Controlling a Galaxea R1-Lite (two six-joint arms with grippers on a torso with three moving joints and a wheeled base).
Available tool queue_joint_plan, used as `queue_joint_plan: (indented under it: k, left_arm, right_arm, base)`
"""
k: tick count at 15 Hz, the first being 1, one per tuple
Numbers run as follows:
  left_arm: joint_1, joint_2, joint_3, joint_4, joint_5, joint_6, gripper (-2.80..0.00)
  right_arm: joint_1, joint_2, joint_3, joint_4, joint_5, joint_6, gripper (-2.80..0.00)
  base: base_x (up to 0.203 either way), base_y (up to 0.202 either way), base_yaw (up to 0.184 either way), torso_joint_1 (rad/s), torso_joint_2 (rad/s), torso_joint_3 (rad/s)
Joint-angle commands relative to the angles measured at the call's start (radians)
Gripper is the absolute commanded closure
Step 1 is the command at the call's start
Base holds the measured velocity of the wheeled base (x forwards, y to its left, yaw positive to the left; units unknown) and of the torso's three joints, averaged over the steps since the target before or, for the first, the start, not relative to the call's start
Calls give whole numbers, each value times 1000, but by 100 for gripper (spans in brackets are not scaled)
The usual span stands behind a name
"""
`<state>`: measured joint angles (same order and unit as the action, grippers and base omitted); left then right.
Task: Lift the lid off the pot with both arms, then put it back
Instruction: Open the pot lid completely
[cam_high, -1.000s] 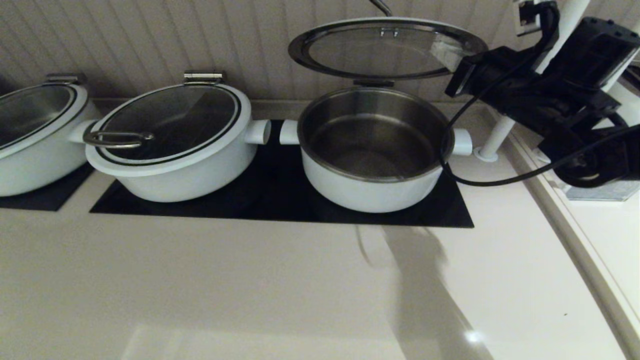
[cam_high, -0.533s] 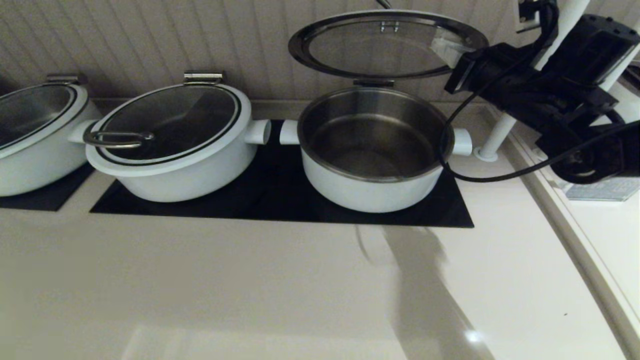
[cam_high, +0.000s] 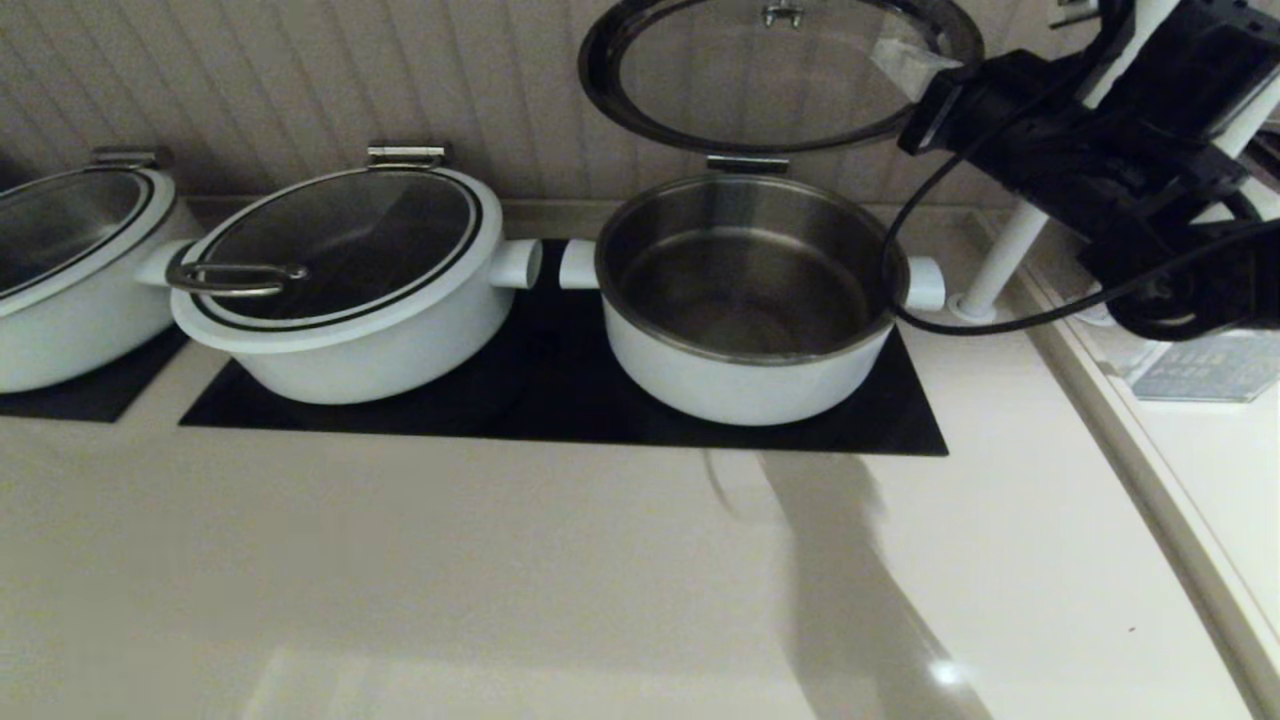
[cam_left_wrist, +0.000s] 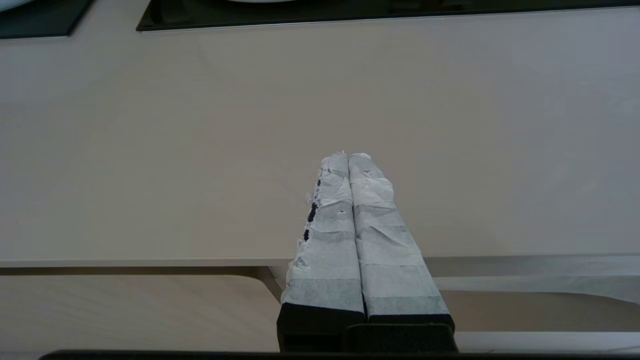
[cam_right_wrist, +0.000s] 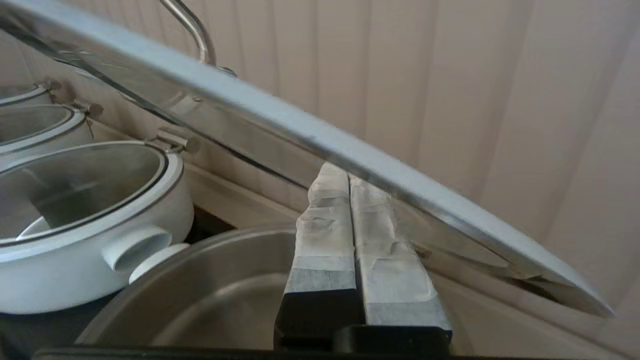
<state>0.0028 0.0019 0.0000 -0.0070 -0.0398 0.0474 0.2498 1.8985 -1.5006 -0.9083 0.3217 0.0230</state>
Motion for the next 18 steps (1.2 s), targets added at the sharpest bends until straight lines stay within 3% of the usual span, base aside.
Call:
queue_joint_plan:
  k: [1,14,18]
  left_arm:
    - [0,-2,0,-1,0,0,0]
    - [0,-2,0,-1,0,0,0]
    - [0,-2,0,-1,0,0,0]
  right_arm:
    - [-1,2,-10,-6,2,0,0]
    - [-49,-3,-60,-2,7,0,0]
    - [-80,-4,-76,23,43,2,0]
  base:
    - [0,0,0,0,0,0]
    - [0,0,0,0,0,0]
    - [0,0,0,0,0,0]
